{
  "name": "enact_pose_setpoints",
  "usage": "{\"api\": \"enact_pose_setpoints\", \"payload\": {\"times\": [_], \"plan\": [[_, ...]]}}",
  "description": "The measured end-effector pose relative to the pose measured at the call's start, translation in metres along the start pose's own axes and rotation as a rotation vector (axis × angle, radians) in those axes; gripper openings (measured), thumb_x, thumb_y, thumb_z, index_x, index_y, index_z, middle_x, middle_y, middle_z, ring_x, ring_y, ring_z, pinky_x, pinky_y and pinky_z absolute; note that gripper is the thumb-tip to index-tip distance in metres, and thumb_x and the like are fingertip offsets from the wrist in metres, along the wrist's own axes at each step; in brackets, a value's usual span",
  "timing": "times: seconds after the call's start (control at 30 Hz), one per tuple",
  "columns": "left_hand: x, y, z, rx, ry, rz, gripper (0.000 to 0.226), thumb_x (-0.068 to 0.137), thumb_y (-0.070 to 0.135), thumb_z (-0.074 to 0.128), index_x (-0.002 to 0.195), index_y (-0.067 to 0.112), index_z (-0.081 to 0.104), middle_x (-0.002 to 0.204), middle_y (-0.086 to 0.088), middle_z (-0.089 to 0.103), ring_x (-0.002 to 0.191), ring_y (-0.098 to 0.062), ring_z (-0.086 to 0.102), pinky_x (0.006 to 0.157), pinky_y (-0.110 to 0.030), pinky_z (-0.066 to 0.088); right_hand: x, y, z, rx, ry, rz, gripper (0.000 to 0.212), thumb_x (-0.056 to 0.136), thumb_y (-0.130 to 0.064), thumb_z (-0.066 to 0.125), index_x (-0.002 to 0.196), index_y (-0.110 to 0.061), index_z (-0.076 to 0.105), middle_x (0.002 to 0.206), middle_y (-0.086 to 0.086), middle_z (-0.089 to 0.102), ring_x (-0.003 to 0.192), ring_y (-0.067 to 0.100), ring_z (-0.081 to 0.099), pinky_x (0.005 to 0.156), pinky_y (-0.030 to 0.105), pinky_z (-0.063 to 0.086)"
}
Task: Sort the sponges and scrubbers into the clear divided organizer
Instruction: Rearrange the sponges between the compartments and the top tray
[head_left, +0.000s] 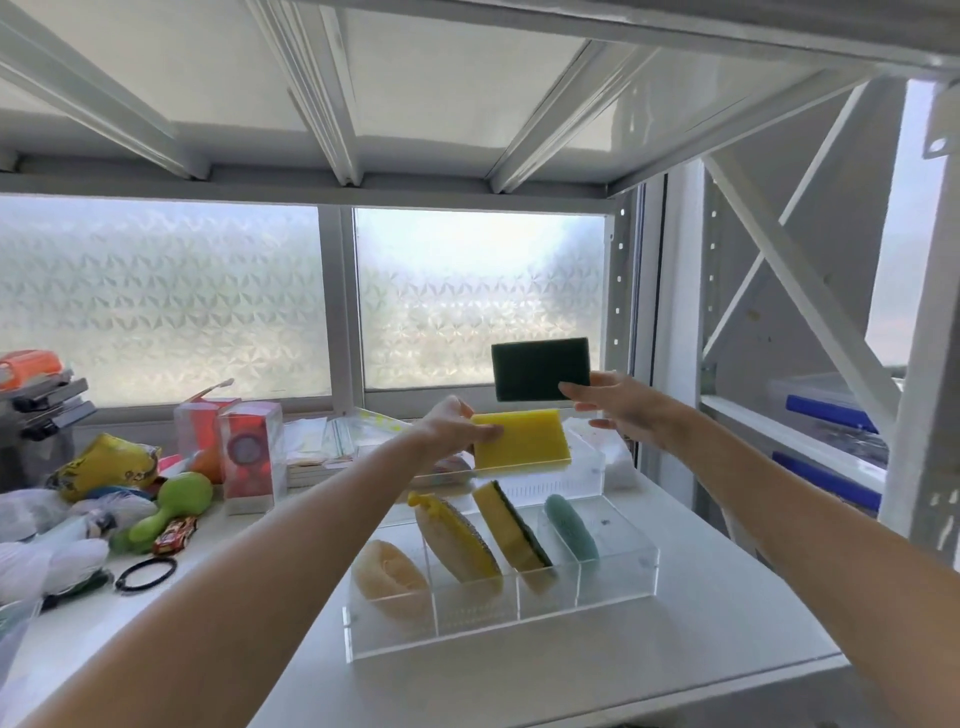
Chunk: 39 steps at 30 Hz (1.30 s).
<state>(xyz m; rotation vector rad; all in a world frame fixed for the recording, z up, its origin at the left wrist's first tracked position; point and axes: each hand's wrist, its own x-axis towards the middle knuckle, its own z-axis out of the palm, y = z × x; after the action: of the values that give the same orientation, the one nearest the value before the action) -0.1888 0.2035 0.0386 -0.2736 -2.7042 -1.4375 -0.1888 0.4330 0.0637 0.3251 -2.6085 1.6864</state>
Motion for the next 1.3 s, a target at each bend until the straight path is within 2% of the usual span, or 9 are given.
{"api": "enact_pose_setpoints", "payload": {"times": [0.23,0.43,0.53,0.6,0.73,0.97,1.13,1.23,1.3], "plan": [[0.014,-0.004,0.035,0.458,0.175,-0.029,0.042,0.074,0.047,0.075,0.088,0.008,0.07,0.085,-0.005,0.07,0.084,-0.023,0.064,0.074,-0.034,0.051,-0.007,0.007,-0.039,0.072,-0.023,0.017,0.048,0.077,-0.021,0.074,0.118,0.0,0.059,0.117,0.018,0.065,0.097,0.021,0.066,0.08,0.023,0.055],[0.014,0.001,0.019,0.259,0.242,-0.029,0.002,0.085,0.009,0.058,0.087,0.009,0.059,0.097,-0.014,0.069,0.09,-0.029,0.065,0.084,-0.035,0.054,-0.01,0.005,-0.023,-0.034,-0.03,0.036,0.045,0.085,-0.028,0.067,0.12,-0.009,0.046,0.097,0.018,0.072,0.073,0.019,0.069,0.059,0.022,0.056],[0.007,0.006,0.01,0.065,0.158,-0.042,0.023,0.09,0.002,0.04,0.099,-0.001,0.062,0.094,-0.021,0.069,0.084,-0.031,0.065,0.084,-0.04,0.054,-0.007,0.007,-0.005,-0.194,-0.004,0.025,0.035,0.094,-0.03,0.055,0.119,-0.006,0.047,0.09,0.016,0.072,0.065,0.016,0.066,0.053,0.021,0.048],[0.0,0.014,0.008,0.091,0.063,-0.075,0.033,0.093,0.01,0.038,0.103,-0.007,0.064,0.092,-0.019,0.068,0.077,-0.027,0.062,0.07,-0.034,0.05,-0.004,0.011,0.007,-0.318,0.009,-0.001,0.034,0.095,-0.032,0.052,0.117,-0.006,0.05,0.085,0.01,0.07,0.065,0.015,0.064,0.056,0.024,0.045],[-0.005,0.02,0.006,0.297,-0.005,-0.135,0.04,0.091,0.035,0.052,0.103,-0.002,0.062,0.093,-0.011,0.059,0.086,-0.025,0.053,0.079,-0.036,0.044,0.002,0.025,0.02,-0.668,0.151,-0.112,0.034,0.089,-0.039,0.059,0.106,-0.01,0.062,0.105,0.01,0.068,0.086,0.02,0.06,0.074,0.03,0.046],[-0.002,0.014,0.026,0.506,-0.003,-0.103,0.039,0.091,0.046,0.054,0.076,0.01,0.055,0.07,-0.003,0.053,0.063,-0.017,0.049,0.052,-0.027,0.033,-0.002,0.031,0.024,-0.662,0.227,-0.118,0.032,0.086,-0.038,0.064,0.099,-0.009,0.064,0.098,0.008,0.069,0.089,0.021,0.062,0.081,0.034,0.051],[-0.01,0.013,0.01,0.4,0.01,-0.042,0.042,0.084,0.049,0.062,0.073,0.01,0.054,0.071,-0.003,0.049,0.064,-0.016,0.045,0.061,-0.029,0.036,-0.026,0.027,0.014,-0.588,0.308,-0.303,0.03,0.082,-0.032,0.07,0.098,-0.009,0.06,0.091,0.007,0.065,0.084,0.022,0.063,0.079,0.038,0.055],[-0.037,0.029,-0.004,0.342,0.018,0.067,0.056,0.082,0.059,0.059,0.099,0.006,0.062,0.091,-0.005,0.057,0.088,-0.021,0.055,0.08,-0.036,0.046,-0.052,0.019,0.02,-0.604,0.105,-0.315,0.039,0.076,-0.042,0.073,0.093,-0.01,0.06,0.085,0.005,0.067,0.077,0.02,0.065,0.074,0.035,0.058],[-0.064,0.046,-0.005,0.356,-0.188,0.079,0.061,0.075,0.068,0.056,0.101,0.013,0.063,0.102,-0.005,0.06,0.105,-0.026,0.057,0.092,-0.039,0.046,-0.065,0.018,0.032,-0.612,-0.154,-0.116,0.056,0.07,-0.054,0.073,0.102,-0.011,0.056,0.092,0.007,0.065,0.08,0.019,0.066,0.075,0.033,0.058]]}}
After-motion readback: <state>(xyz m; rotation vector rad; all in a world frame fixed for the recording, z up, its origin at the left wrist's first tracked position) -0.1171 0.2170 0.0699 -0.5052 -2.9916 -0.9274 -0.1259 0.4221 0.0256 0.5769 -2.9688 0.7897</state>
